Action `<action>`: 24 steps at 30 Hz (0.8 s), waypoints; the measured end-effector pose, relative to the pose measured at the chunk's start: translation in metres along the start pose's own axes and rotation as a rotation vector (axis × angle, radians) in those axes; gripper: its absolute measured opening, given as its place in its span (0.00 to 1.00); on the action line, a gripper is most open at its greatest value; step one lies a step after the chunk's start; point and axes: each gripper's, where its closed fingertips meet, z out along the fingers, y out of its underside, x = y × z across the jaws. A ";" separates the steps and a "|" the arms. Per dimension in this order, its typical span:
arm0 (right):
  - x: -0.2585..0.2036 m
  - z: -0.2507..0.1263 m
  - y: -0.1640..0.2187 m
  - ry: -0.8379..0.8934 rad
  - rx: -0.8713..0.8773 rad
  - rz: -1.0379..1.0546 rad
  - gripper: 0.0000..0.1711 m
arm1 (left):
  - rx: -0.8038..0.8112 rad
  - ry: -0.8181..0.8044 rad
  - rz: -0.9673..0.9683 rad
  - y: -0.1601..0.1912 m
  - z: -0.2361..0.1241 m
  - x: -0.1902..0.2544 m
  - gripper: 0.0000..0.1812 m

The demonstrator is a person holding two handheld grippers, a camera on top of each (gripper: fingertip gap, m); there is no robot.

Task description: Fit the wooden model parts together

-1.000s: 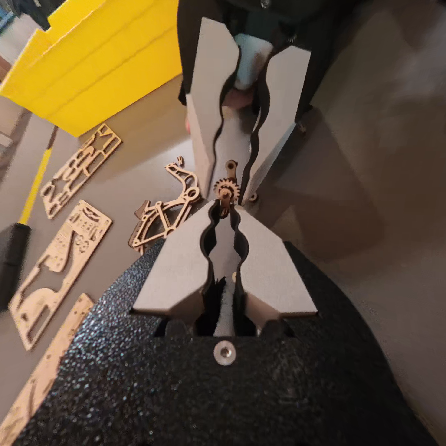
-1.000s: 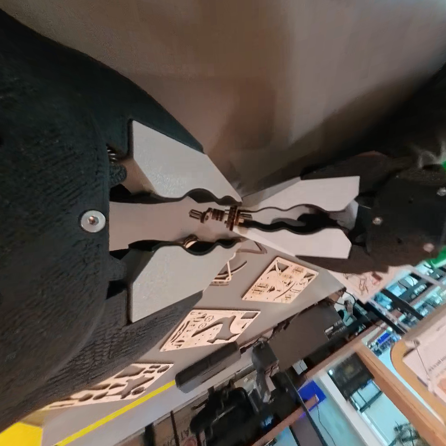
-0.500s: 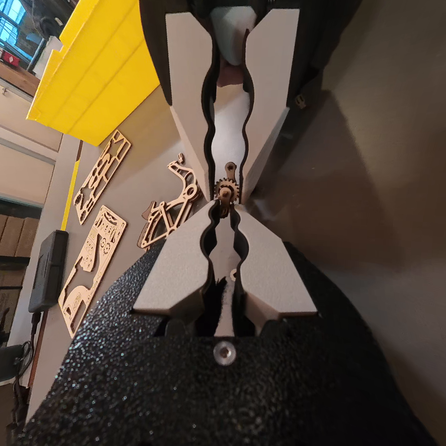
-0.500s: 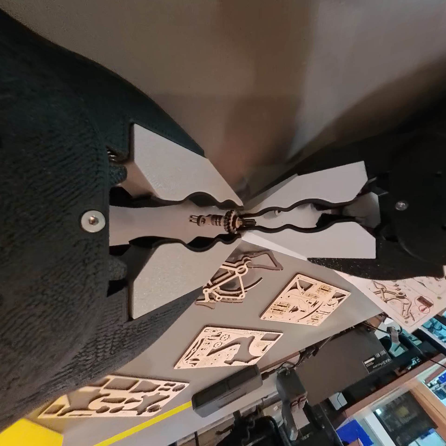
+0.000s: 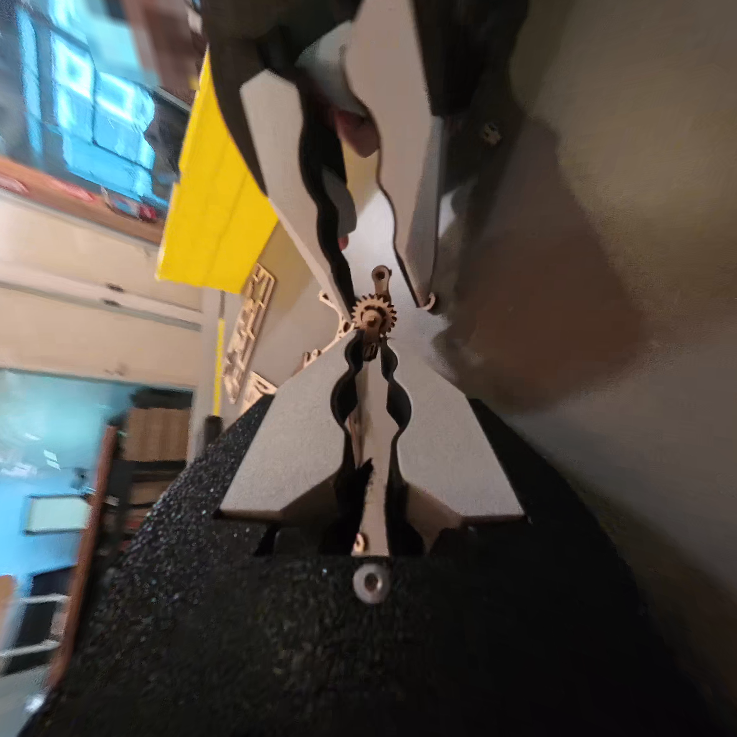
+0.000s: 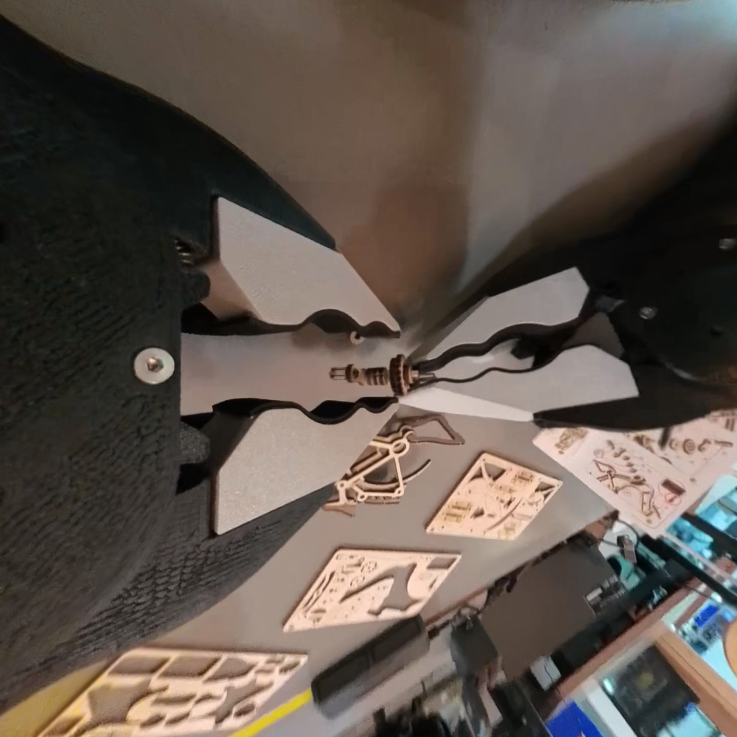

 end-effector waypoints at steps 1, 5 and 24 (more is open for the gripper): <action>-0.002 -0.001 0.001 -0.031 -0.002 0.022 0.17 | 0.016 -0.023 0.073 -0.003 -0.001 0.000 0.03; -0.009 0.001 0.012 -0.065 -0.078 -0.038 0.13 | 0.088 -0.075 0.215 -0.020 -0.007 0.002 0.03; 0.015 -0.009 -0.006 0.321 -0.018 -0.747 0.04 | 0.286 0.282 -0.628 -0.035 -0.013 -0.005 0.06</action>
